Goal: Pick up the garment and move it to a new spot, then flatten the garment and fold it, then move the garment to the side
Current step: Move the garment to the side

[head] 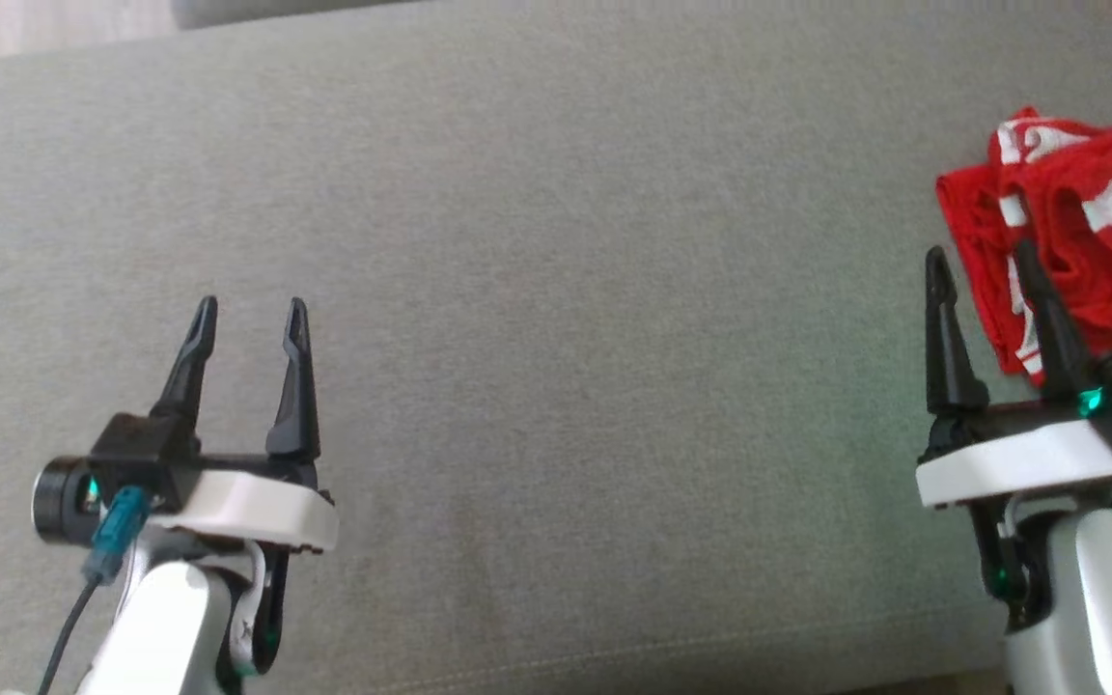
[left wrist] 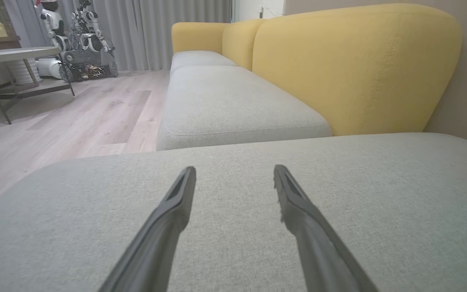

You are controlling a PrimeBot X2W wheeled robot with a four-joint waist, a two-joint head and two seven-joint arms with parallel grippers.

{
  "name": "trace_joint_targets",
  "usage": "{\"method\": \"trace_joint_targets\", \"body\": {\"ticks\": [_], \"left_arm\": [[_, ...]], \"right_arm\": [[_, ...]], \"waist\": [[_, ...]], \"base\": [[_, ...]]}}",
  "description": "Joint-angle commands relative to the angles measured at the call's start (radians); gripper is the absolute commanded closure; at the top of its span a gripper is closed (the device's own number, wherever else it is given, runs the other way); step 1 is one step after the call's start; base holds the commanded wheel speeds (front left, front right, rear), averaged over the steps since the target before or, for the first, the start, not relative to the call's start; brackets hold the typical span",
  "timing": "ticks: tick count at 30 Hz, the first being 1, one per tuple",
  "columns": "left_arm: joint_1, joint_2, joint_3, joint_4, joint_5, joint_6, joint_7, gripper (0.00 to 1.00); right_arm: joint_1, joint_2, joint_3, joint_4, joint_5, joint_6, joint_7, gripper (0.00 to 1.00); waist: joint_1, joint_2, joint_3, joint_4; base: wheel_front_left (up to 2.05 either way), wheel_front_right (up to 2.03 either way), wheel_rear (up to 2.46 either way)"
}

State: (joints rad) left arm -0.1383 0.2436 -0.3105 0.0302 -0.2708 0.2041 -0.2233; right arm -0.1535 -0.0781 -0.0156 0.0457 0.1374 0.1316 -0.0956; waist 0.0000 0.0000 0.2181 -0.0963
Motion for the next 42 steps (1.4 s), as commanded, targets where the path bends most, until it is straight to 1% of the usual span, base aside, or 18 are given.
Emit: {"method": "trace_joint_targets", "body": {"ticks": [1, 8, 19, 28, 42], "left_arm": [[-0.010, 0.011, 0.041, -0.024, -0.012, 0.006, -0.012, 0.00], [0.034, -0.004, 0.042, -0.007, -0.026, 0.018, -0.021, 0.00], [0.096, 0.001, 0.035, 0.007, -0.032, 0.025, -0.025, 0.00], [0.133, 0.013, 0.019, 0.016, -0.032, 0.026, -0.015, 0.00], [0.152, 0.022, 0.000, 0.027, -0.039, 0.024, -0.003, 0.00]], "right_arm": [[0.010, 0.003, 0.020, -0.052, -0.010, -0.001, 0.013, 0.00], [0.074, 0.014, 0.012, -0.081, -0.017, -0.001, 0.048, 0.00], [0.143, 0.021, 0.030, -0.115, -0.026, -0.001, 0.082, 0.00], [0.187, 0.025, 0.042, -0.130, -0.024, -0.001, 0.098, 0.00], [0.220, 0.027, 0.036, -0.136, -0.021, -0.001, 0.114, 0.00]], "waist": [[0.0000, 0.0000, -0.035, 0.031], [0.0000, 0.0000, -0.093, 0.071], [0.0000, 0.0000, -0.143, 0.093], [0.0000, 0.0000, -0.190, 0.090], [0.0000, 0.0000, -0.222, 0.068]], "base": [[0.00, 0.00, 0.00], [0.00, 0.00, 0.00], [0.00, 0.00, 0.00], [0.00, 0.00, 0.00], [0.00, 0.00, 0.00]]}}
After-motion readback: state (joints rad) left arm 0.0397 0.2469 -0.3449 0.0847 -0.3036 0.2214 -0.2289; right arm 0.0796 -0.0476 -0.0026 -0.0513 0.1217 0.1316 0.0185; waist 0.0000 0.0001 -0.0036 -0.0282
